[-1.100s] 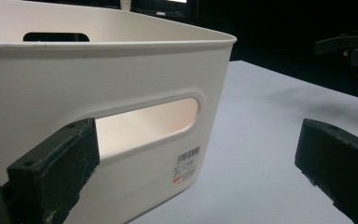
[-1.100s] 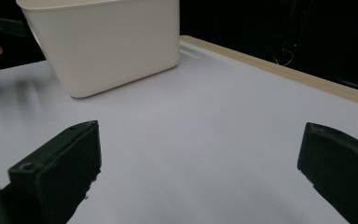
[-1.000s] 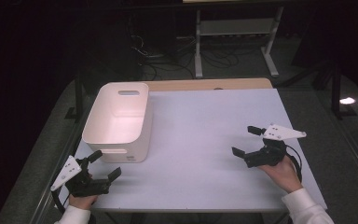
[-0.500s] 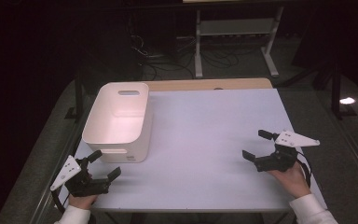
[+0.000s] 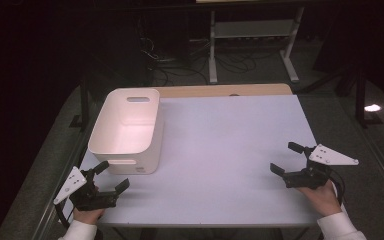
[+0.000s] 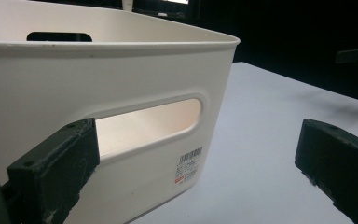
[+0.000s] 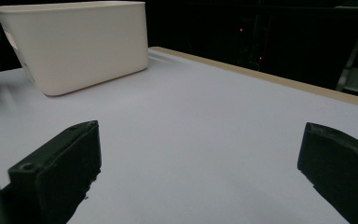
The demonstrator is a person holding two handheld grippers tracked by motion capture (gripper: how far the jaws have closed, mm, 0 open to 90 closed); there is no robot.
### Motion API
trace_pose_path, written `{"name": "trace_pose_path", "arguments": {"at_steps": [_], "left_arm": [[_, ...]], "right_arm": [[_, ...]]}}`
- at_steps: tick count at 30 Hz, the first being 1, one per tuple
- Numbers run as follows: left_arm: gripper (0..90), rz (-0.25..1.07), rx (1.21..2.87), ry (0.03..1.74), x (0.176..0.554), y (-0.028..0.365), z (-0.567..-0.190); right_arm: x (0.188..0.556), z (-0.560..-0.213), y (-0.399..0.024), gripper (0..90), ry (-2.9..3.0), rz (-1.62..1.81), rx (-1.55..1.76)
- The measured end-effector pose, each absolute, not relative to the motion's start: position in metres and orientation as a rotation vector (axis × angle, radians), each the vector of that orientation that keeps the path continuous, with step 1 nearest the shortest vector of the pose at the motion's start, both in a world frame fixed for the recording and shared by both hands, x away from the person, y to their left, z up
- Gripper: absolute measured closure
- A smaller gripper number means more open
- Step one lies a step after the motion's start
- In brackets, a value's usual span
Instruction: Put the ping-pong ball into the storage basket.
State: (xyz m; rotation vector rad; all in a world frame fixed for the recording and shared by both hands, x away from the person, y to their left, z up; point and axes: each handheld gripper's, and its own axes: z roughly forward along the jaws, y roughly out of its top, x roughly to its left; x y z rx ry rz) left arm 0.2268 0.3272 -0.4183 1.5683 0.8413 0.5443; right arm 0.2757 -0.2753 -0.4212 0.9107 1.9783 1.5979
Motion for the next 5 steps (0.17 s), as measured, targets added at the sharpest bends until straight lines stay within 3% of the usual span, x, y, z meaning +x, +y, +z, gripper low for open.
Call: {"name": "trace_pose_path", "arguments": {"at_steps": [5], "left_arm": [[0.0, 0.538, 1.566, 0.839, 0.2277, 0.3279, -0.4187]], "right_arm": [[0.2702, -0.4197, -0.2779, 0.0, 1.963, 1.597, 0.921]]}}
